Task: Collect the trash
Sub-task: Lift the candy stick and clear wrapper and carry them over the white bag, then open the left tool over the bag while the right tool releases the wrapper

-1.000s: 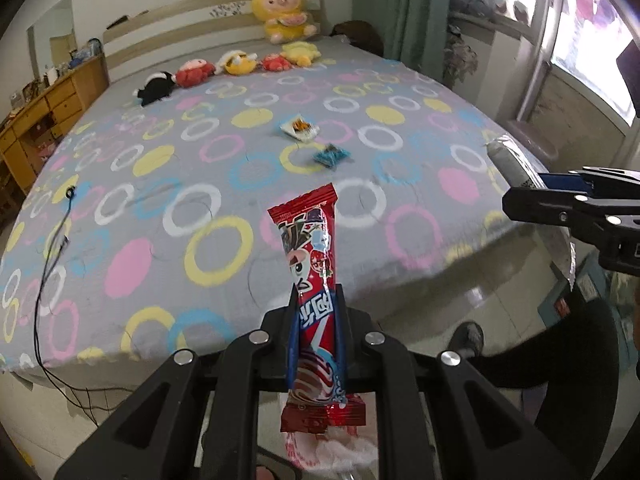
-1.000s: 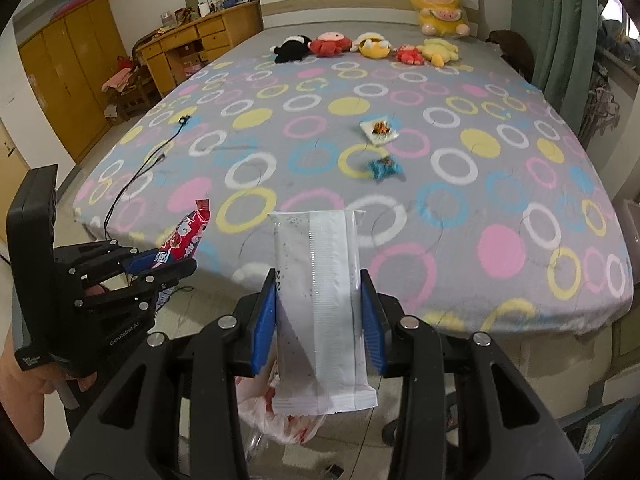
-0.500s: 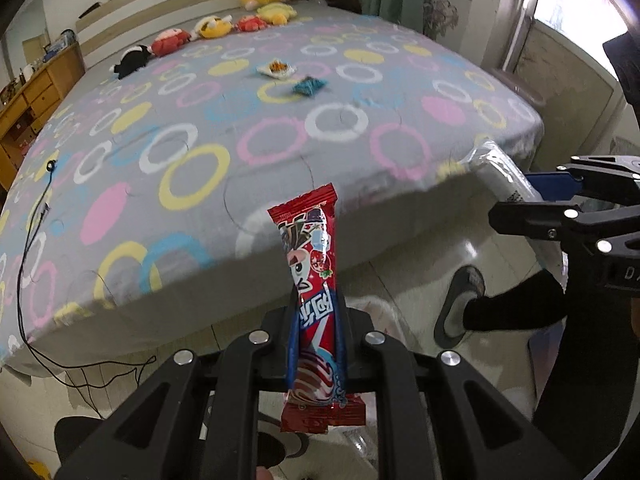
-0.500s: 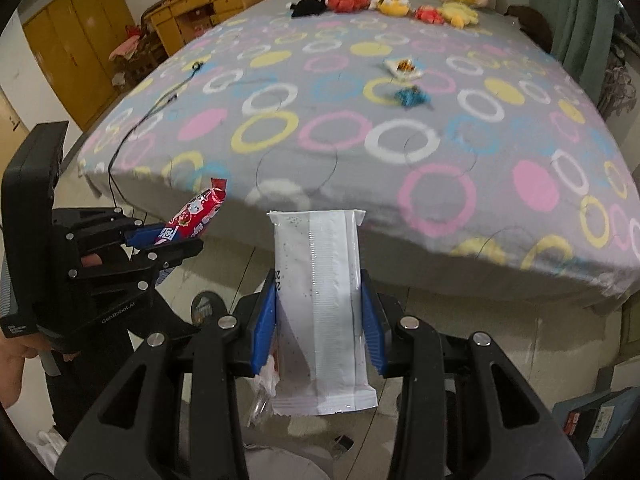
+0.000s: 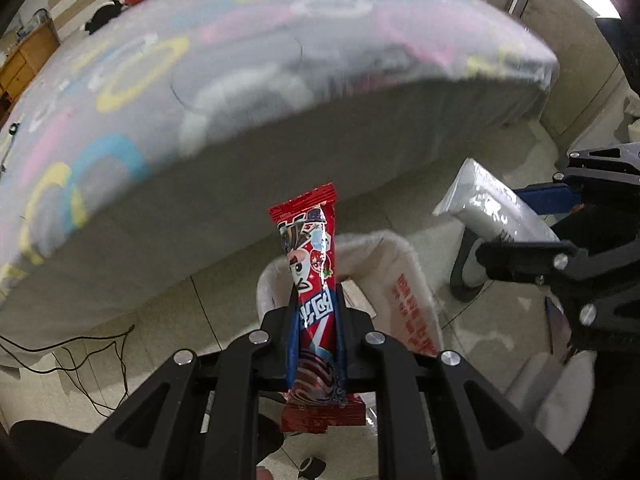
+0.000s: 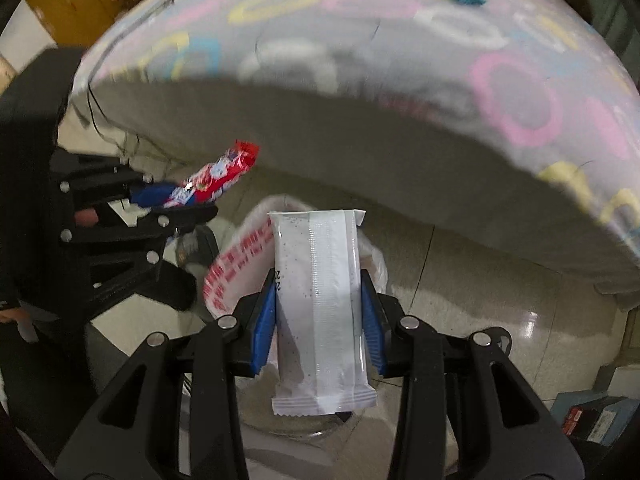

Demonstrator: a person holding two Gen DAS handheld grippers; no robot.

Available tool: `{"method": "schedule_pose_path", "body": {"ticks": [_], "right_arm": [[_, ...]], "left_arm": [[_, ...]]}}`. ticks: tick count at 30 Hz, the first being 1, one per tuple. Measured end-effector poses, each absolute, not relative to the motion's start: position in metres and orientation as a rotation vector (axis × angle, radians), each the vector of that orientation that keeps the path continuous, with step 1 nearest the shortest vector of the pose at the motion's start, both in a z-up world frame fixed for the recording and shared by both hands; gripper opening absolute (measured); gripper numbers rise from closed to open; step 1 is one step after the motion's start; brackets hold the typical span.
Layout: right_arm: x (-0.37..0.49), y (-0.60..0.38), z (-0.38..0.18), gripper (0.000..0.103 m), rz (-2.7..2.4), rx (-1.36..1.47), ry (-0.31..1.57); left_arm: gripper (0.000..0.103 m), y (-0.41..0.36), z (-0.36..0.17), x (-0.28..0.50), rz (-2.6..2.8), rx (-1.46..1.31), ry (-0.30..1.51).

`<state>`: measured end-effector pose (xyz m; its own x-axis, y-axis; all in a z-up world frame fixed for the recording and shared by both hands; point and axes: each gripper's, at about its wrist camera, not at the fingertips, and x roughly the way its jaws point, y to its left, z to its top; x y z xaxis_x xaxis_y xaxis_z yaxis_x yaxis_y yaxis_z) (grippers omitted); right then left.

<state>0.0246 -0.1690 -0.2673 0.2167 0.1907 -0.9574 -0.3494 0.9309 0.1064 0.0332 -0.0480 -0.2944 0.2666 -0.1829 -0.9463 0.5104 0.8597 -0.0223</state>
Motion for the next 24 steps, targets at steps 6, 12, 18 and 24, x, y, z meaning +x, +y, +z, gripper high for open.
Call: {"method": "schedule_pose_path", "body": {"ticks": [6, 12, 18, 24], "right_arm": [[0.033, -0.163, -0.322, 0.037, 0.381, -0.177, 1.388], [0.044, -0.154, -0.361, 0.038, 0.404, -0.221, 1.444], [0.053, -0.145, -0.385, 0.038, 0.418, -0.237, 1.471], [0.055, -0.148, -0.399, 0.038, 0.397, -0.236, 1.509]], "left_arm": [[0.015, -0.050, -0.343, 0.040, -0.478, 0.324, 1.306], [0.015, -0.057, -0.377, 0.048, -0.500, 0.327, 1.357], [0.016, -0.066, -0.401, 0.040, -0.517, 0.377, 1.395], [0.035, -0.065, -0.408, 0.041, -0.488, 0.354, 1.430]]}}
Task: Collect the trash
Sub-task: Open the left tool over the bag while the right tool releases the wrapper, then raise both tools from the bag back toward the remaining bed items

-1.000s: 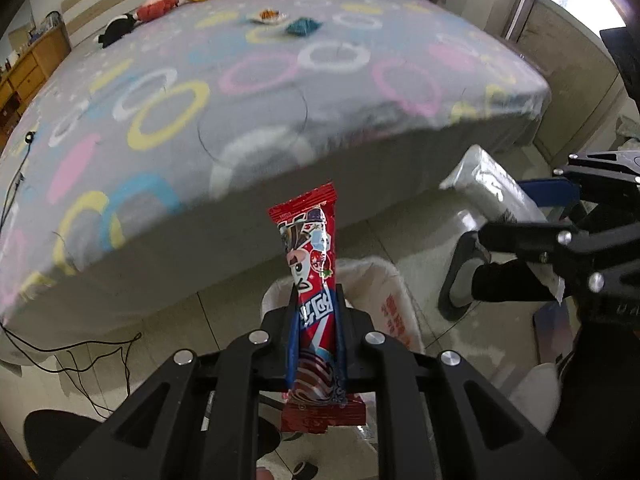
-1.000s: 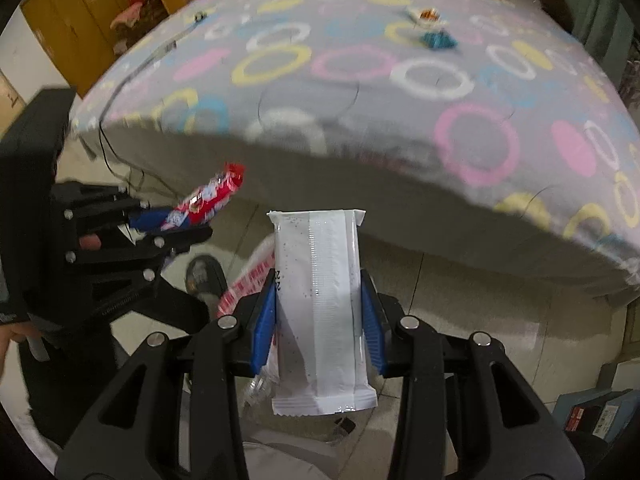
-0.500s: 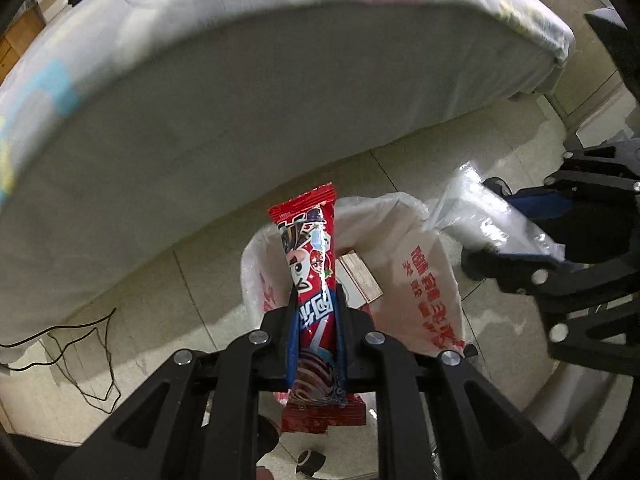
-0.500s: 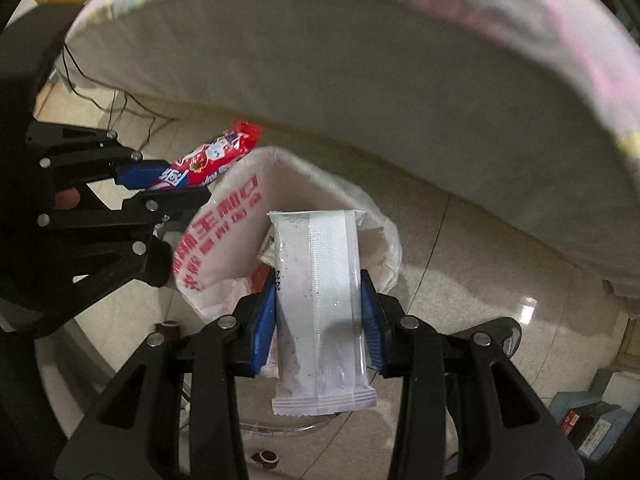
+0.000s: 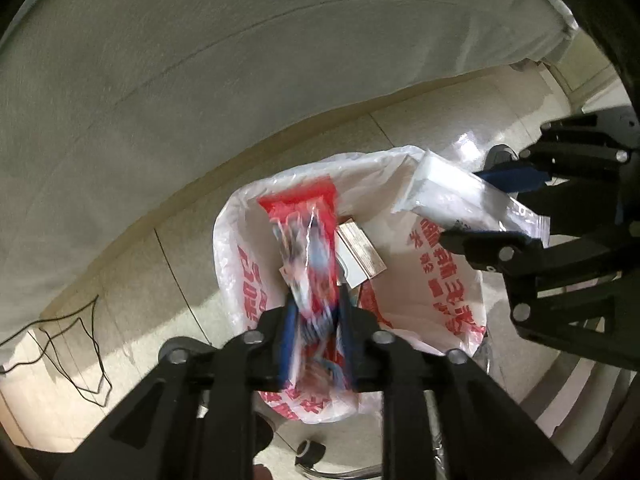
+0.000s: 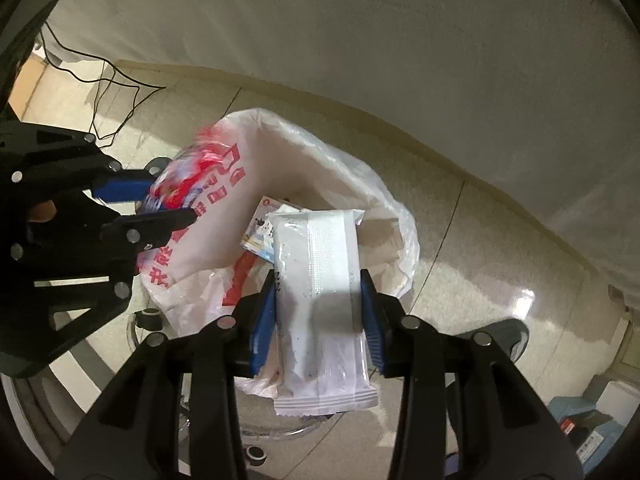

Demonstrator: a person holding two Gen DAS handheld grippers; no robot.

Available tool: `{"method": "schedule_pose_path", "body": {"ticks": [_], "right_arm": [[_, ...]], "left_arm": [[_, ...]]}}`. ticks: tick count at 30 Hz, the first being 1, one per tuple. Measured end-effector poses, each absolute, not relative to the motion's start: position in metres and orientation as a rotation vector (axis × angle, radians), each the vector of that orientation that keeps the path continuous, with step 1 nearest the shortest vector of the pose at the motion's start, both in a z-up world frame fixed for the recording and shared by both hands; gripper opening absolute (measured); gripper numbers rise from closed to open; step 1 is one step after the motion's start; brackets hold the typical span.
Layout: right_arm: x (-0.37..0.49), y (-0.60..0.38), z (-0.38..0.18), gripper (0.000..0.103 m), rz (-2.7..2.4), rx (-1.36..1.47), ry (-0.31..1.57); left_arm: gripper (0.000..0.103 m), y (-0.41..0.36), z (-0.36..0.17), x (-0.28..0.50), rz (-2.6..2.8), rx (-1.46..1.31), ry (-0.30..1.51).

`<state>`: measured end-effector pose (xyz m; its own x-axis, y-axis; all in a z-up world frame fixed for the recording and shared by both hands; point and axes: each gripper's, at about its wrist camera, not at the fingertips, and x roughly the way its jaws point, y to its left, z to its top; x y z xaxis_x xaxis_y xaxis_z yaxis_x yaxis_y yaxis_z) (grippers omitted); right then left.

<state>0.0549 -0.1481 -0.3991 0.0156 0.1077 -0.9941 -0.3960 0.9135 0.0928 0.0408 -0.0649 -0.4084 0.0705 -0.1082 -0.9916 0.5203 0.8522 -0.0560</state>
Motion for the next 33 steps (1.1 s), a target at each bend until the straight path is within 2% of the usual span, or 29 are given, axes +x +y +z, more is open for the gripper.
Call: {"method": "schedule_pose_path", "body": {"ticks": [1, 3, 4, 5, 7, 9, 11, 16, 18, 23, 28, 30, 33], "right_arm": [[0.055, -0.149, -0.400, 0.039, 0.394, -0.239, 1.513], [0.057, -0.148, -0.399, 0.043, 0.393, -0.238, 1.517], [0.057, -0.149, -0.397, 0.048, 0.394, -0.227, 1.515], [0.057, -0.149, -0.397, 0.056, 0.396, -0.220, 1.514], [0.055, -0.152, -0.393, 0.065, 0.393, -0.202, 1.507], [0.056, -0.154, -0.392, 0.065, 0.395, -0.185, 1.505], [0.055, -0.157, -0.391, 0.069, 0.381, -0.186, 1.501], [0.055, -0.160, -0.391, 0.072, 0.374, -0.161, 1.491], [0.055, -0.161, -0.391, 0.077, 0.372, -0.153, 1.490], [0.055, -0.164, -0.384, 0.082, 0.368, -0.135, 1.484], [0.054, -0.171, -0.368, 0.083, 0.364, -0.110, 1.463], [0.053, -0.173, -0.362, 0.083, 0.363, -0.107, 1.455], [0.052, -0.177, -0.348, 0.088, 0.343, -0.113, 1.430]], "left_arm": [[0.040, -0.064, -0.408, 0.042, -0.486, 0.349, 1.431], [0.045, -0.065, -0.408, 0.043, -0.491, 0.342, 1.436], [0.048, -0.065, -0.409, 0.042, -0.489, 0.344, 1.437], [0.056, -0.066, -0.409, 0.042, -0.485, 0.344, 1.439], [0.060, -0.065, -0.410, 0.040, -0.473, 0.363, 1.435], [0.073, -0.064, -0.409, 0.042, -0.461, 0.369, 1.435], [0.077, -0.062, -0.409, 0.042, -0.444, 0.372, 1.426], [0.083, -0.055, -0.405, 0.046, -0.424, 0.370, 1.410], [0.088, -0.050, -0.403, 0.047, -0.414, 0.379, 1.404], [0.091, -0.049, -0.399, 0.046, -0.387, 0.404, 1.380], [0.091, -0.047, -0.392, 0.047, -0.369, 0.398, 1.368], [0.094, -0.046, -0.389, 0.047, -0.366, 0.387, 1.358], [0.095, -0.044, -0.380, 0.048, -0.363, 0.370, 1.332]]}}
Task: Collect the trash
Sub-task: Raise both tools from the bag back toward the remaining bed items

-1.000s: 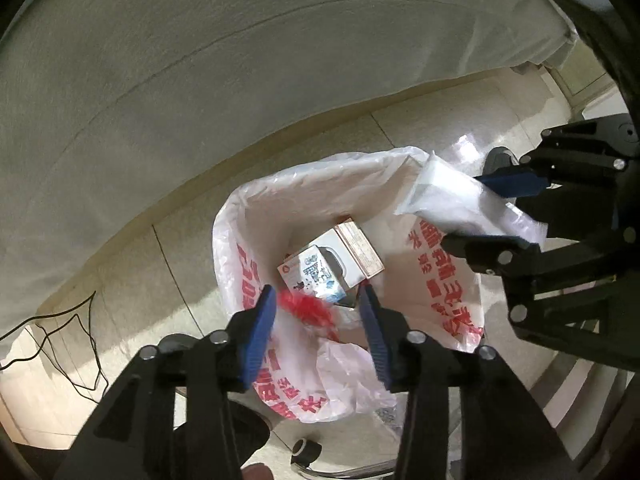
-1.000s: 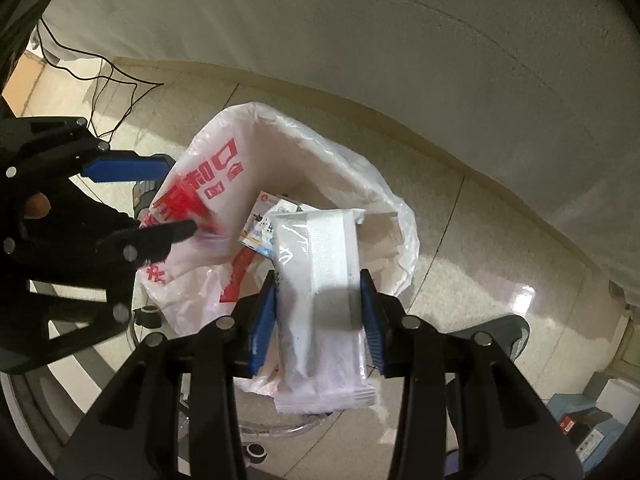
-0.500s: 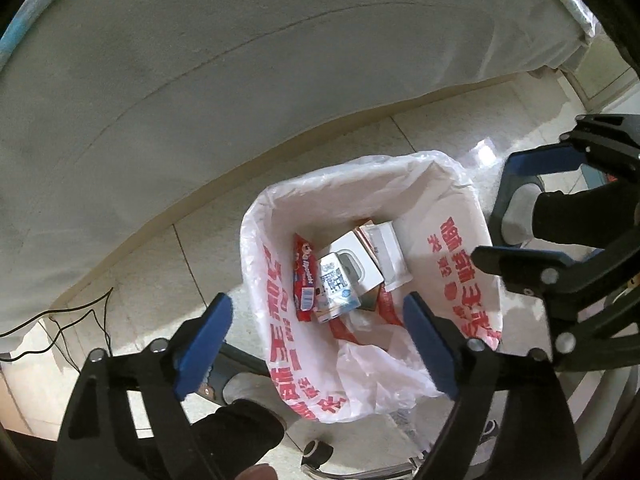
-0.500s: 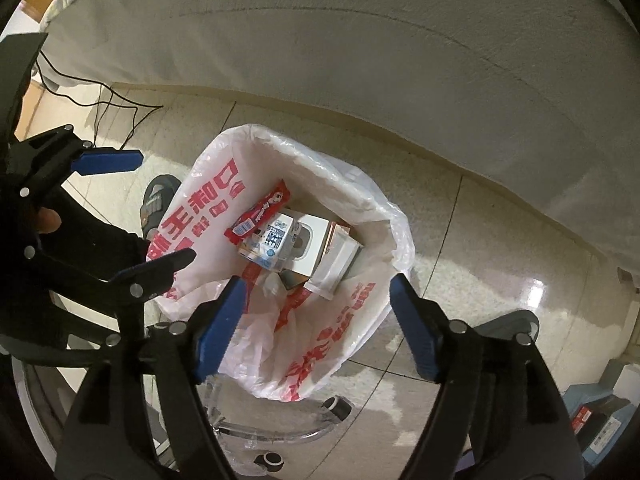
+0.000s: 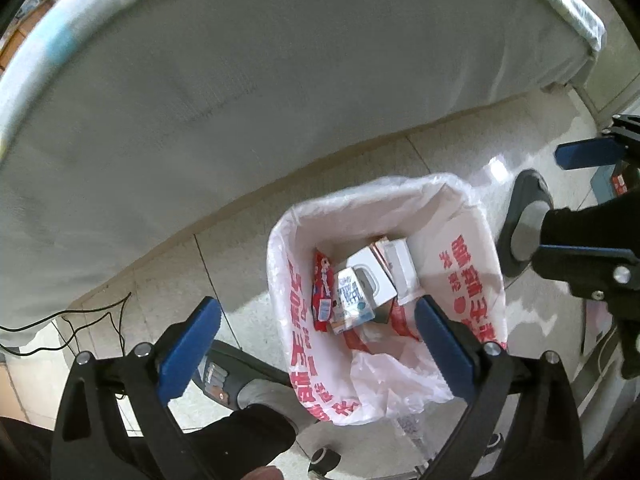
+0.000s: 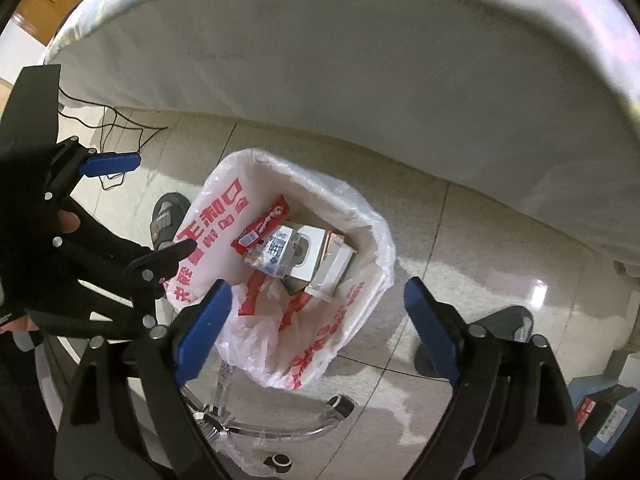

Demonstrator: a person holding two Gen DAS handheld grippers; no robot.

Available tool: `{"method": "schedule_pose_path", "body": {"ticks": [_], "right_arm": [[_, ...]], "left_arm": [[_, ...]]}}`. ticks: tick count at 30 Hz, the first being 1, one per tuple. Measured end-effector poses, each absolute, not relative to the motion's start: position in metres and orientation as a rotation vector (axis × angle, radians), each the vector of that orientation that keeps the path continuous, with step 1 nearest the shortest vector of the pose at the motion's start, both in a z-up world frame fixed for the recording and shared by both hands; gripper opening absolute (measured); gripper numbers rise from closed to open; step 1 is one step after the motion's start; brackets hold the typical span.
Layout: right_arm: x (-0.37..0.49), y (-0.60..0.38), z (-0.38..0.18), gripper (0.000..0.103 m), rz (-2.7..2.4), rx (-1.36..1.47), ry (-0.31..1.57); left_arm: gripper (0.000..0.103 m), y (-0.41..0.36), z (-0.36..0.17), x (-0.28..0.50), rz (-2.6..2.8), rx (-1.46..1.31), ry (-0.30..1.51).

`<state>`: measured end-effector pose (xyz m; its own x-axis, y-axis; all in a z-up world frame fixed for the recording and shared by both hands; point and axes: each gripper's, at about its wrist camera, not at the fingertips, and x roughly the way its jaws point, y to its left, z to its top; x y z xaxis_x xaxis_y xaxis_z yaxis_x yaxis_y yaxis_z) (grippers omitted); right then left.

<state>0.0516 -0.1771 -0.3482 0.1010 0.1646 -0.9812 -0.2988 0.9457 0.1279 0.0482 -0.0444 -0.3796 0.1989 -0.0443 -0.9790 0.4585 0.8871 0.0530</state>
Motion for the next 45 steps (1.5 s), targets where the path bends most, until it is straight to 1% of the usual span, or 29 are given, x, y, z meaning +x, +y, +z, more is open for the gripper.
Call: {"method": "schedule_pose_path", "body": {"ticks": [9, 11, 22, 28, 38, 45], "right_arm": [[0.047, -0.207, -0.275, 0.092, 0.311, -0.010, 1.296], [0.043, -0.213, -0.262, 0.095, 0.296, 0.004, 1.271], [0.021, -0.226, -0.218, 0.096, 0.250, 0.053, 1.194], [0.017, -0.231, -0.181, 0.096, 0.208, 0.063, 1.124], [0.023, -0.233, -0.123, 0.096, 0.181, 0.039, 1.018], [0.033, -0.235, -0.084, 0.096, 0.162, 0.017, 0.976]], "left_arm": [[0.095, -0.034, -0.337, 0.048, -0.347, 0.302, 1.237], [0.095, -0.031, -0.324, 0.048, -0.340, 0.275, 1.209], [0.095, -0.020, -0.277, 0.048, -0.303, 0.132, 1.122], [0.095, -0.010, -0.247, 0.049, -0.278, 0.046, 1.098], [0.095, -0.015, -0.168, 0.065, -0.306, 0.040, 0.975], [0.095, -0.018, -0.129, 0.089, -0.315, 0.031, 0.921]]}}
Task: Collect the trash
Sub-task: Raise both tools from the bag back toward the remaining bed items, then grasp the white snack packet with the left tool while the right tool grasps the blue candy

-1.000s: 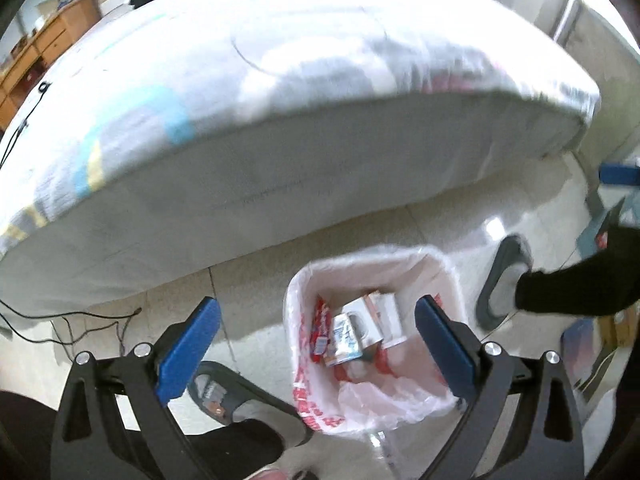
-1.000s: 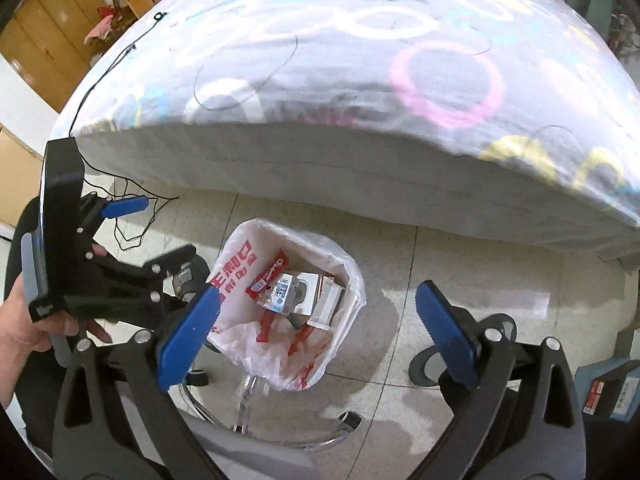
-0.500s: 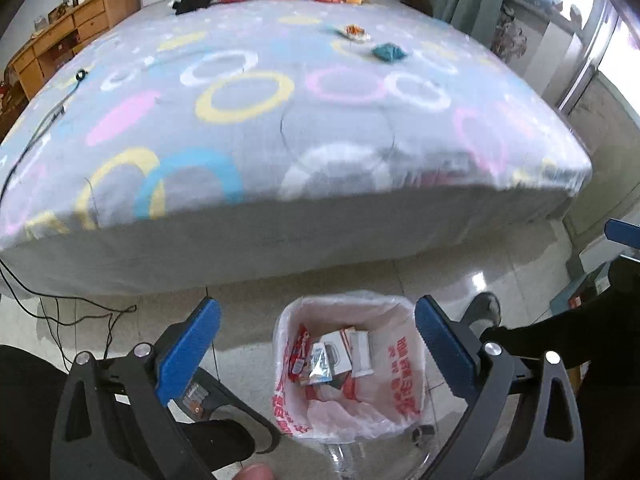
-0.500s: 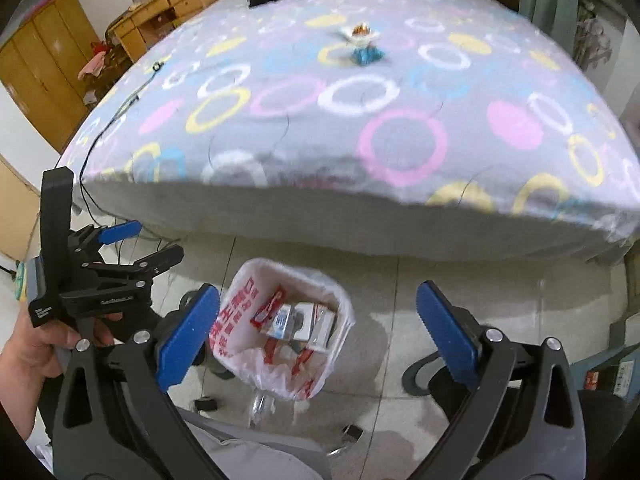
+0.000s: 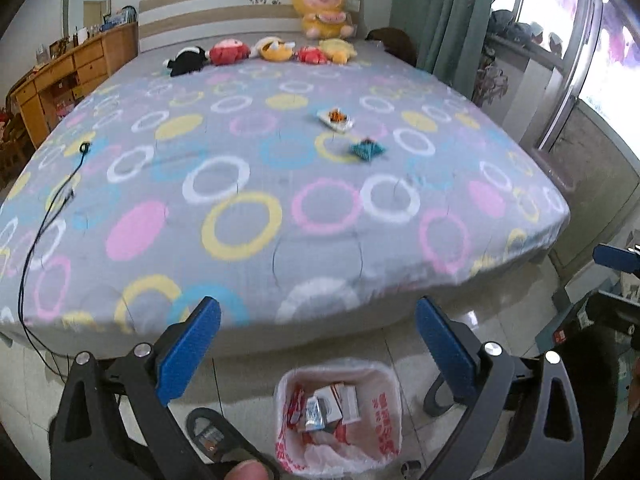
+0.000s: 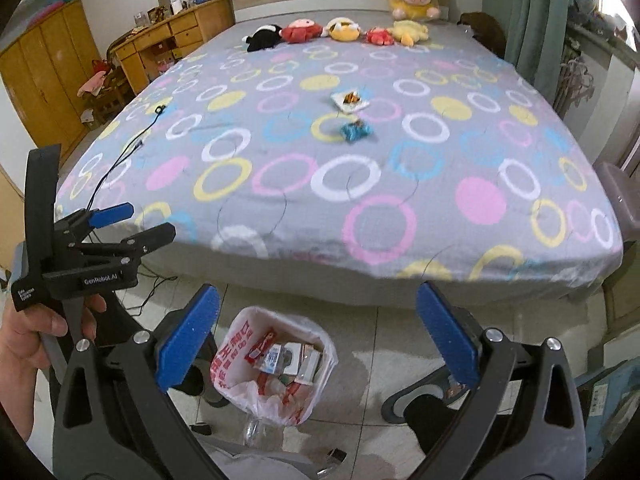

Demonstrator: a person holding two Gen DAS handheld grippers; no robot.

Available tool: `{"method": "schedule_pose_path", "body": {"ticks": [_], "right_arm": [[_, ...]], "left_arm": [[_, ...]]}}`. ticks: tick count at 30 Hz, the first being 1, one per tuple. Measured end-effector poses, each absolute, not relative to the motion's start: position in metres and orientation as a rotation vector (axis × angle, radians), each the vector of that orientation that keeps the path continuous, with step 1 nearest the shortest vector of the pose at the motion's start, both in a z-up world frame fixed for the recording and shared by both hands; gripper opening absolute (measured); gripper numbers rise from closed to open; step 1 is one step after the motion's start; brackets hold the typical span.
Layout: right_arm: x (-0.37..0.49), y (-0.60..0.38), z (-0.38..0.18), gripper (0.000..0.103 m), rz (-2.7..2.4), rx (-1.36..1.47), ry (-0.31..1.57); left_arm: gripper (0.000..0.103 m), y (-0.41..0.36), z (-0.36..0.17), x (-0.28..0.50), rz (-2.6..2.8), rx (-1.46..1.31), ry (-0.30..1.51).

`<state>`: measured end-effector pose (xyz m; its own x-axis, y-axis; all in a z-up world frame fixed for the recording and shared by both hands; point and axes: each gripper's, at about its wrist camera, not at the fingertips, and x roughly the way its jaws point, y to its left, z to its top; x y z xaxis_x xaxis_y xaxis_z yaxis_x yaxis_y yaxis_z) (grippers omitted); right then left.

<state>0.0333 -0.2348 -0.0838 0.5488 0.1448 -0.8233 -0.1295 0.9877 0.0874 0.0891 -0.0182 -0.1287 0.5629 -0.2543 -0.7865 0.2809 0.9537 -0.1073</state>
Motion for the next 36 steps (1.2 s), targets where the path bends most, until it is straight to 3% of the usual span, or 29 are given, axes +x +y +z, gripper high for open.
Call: {"method": "schedule_pose_path", "body": {"ticks": [20, 36], "right_arm": [[0.154, -0.229, -0.044, 0.096, 0.162, -0.104, 0.927], [0.264, -0.238, -0.109, 0.096, 0.208, -0.076, 0.914]], "left_arm": [[0.095, -0.049, -0.085, 0.257, -0.263, 0.021, 0.887], [0.095, -0.124, -0.168, 0.426, -0.318, 0.126, 0.993]]}}
